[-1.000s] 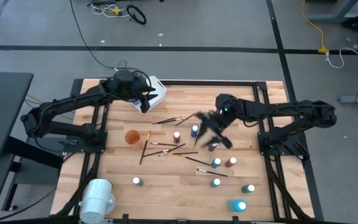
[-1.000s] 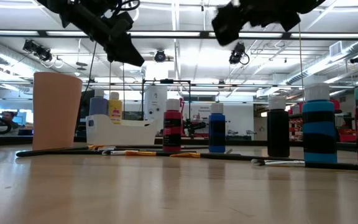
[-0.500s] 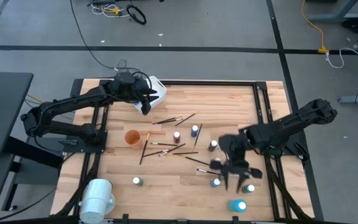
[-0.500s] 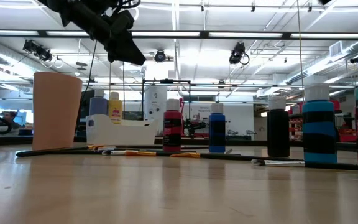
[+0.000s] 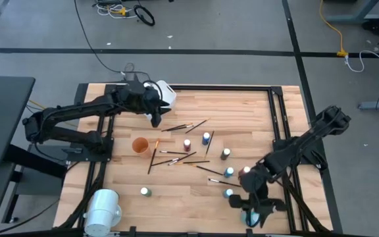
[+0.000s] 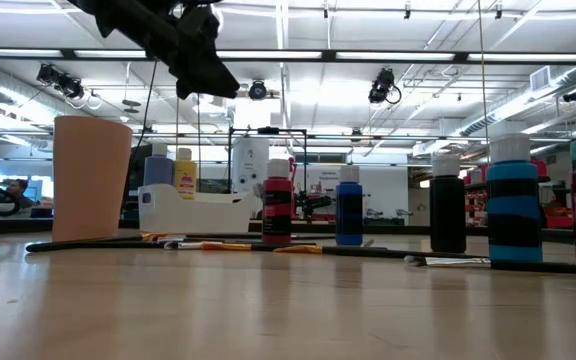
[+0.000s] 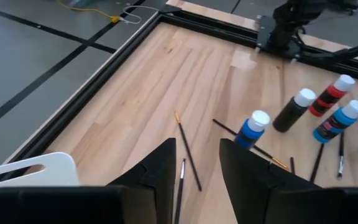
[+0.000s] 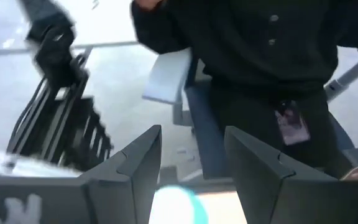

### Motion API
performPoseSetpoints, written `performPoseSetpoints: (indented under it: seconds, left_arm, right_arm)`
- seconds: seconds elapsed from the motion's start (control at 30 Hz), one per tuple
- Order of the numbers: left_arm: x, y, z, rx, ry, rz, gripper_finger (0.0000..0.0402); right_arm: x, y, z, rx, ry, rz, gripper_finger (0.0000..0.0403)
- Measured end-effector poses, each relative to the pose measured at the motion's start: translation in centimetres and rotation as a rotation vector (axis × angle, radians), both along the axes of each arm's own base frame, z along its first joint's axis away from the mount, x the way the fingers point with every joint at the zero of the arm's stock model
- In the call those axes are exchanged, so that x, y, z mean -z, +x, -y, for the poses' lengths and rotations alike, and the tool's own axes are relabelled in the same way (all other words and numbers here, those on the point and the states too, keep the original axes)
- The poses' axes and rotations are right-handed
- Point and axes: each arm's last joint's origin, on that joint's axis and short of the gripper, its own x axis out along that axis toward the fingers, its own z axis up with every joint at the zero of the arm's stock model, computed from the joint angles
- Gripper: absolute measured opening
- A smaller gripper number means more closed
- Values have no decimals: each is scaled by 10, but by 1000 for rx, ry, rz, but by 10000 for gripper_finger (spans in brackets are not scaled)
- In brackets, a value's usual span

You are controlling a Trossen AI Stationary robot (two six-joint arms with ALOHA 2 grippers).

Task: Pick & Place Paint Supplies
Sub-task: Put the large light blue paint bottle into the white bin

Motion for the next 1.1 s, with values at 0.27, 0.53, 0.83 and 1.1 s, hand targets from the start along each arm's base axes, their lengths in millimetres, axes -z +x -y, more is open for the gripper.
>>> performPoseSetpoints:
  seconds: [0.27,0.53,0.83,1.1]
  left_arm:
    - [-1,2,4,19,8,11,129]
    - [-1,2,4,18,8,11,129]
    - [-12,7,2,4,25,131,125]
    - [-15,8,1,5,39,162,125]
  right_arm:
    - [4,2,-15,56,31,-57,178]
    - [31,-14,-21,150,71,15,178]
    - [45,-22,-12,342,201,-119,178]
    - [47,-32,-19,174,184,-149,178]
